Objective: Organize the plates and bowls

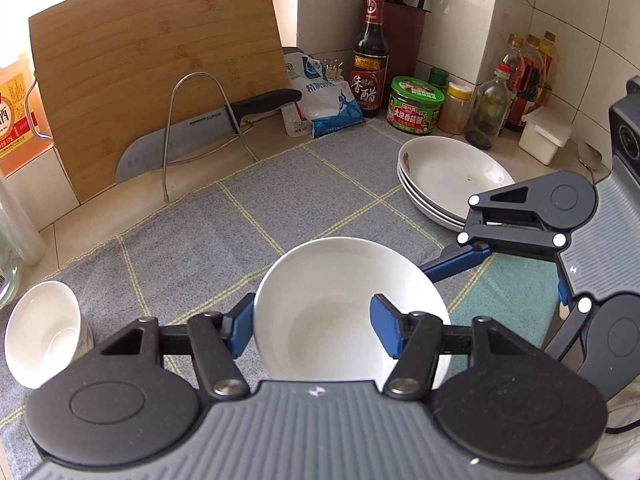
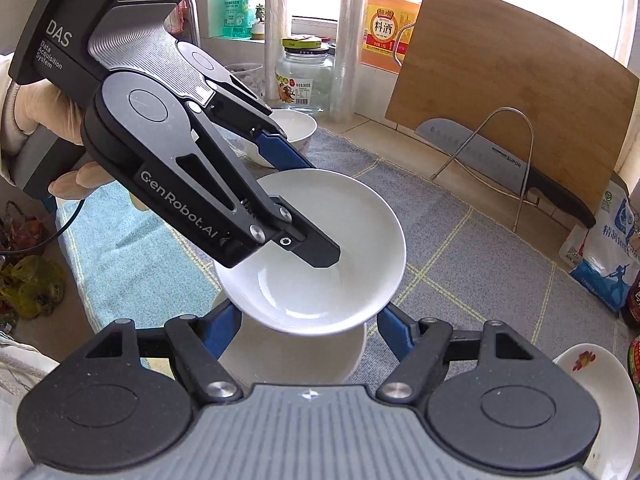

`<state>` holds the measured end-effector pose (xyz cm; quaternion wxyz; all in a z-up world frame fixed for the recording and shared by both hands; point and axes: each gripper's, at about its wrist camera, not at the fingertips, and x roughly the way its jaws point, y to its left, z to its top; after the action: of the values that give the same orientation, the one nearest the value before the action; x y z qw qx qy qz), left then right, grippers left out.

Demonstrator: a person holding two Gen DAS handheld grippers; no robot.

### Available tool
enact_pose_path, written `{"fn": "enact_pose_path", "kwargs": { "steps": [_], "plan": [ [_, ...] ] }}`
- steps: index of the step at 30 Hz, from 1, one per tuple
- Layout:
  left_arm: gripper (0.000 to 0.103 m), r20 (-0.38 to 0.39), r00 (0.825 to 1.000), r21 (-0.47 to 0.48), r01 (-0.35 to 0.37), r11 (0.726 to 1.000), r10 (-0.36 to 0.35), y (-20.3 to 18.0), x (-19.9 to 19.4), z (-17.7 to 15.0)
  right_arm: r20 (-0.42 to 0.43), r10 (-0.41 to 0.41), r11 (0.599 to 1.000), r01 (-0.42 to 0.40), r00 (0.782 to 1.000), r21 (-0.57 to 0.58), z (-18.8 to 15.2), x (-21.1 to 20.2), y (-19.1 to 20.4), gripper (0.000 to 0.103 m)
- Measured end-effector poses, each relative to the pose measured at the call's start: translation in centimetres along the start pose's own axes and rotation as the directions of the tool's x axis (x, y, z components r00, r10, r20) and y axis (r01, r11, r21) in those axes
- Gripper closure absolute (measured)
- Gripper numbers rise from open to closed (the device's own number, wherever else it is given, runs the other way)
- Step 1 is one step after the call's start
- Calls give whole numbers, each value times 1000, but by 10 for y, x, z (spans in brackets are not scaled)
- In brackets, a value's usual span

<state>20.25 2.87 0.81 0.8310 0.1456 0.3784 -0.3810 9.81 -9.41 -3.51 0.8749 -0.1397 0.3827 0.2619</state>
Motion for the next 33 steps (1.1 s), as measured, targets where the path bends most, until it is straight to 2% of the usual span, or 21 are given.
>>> {"fn": "enact_pose_path", "kwargs": {
  "steps": [11,33],
  "plan": [
    [43,-50,999,-33,18,999,-20,-11,10,-15,-39,46,999,-45,998,19,-16,-4,3,24],
    [43,-80,996,-52,27,998,-31,-13,21,-25,-84,57,998,-55,995,16,-22,7,5,24]
  ]
}}
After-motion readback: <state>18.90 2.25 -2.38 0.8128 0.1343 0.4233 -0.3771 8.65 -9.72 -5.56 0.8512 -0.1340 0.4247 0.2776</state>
